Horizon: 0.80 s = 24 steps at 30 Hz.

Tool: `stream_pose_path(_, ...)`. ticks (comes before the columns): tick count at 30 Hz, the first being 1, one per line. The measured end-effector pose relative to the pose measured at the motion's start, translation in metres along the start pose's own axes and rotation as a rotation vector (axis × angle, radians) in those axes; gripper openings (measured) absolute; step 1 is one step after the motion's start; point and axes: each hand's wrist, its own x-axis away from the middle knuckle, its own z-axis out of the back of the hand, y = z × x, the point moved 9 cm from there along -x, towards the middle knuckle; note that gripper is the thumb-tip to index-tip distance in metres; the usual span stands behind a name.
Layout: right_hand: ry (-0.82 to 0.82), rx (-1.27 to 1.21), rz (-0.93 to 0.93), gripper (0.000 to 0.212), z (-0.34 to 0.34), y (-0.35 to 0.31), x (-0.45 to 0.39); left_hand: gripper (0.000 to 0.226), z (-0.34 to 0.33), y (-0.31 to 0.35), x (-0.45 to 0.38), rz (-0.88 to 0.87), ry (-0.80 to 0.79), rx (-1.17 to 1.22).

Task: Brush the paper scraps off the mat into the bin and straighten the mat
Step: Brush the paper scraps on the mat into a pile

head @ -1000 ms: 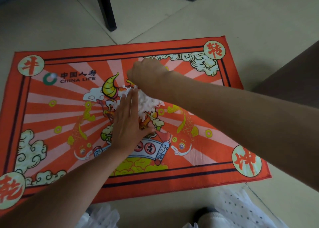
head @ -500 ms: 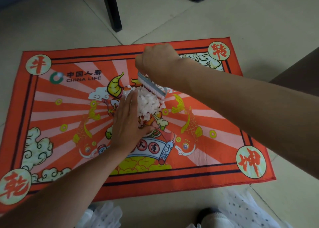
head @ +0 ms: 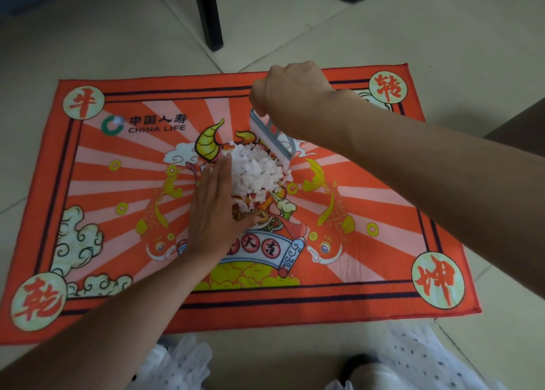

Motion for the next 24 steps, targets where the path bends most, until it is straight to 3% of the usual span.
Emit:
stream_pose_path(12,0.049,0.037,-0.015,0.046,0.034,-0.032,0.005,0.111,0.024,-0.019,0.019,0.053,-0.001,-0.023)
stream_pose_path(24,0.073,0.067,0.202,0.041,0.103,-0.106,0.033,0.104,0.107,-0.039,0.055,0.092,0.068,-0.014)
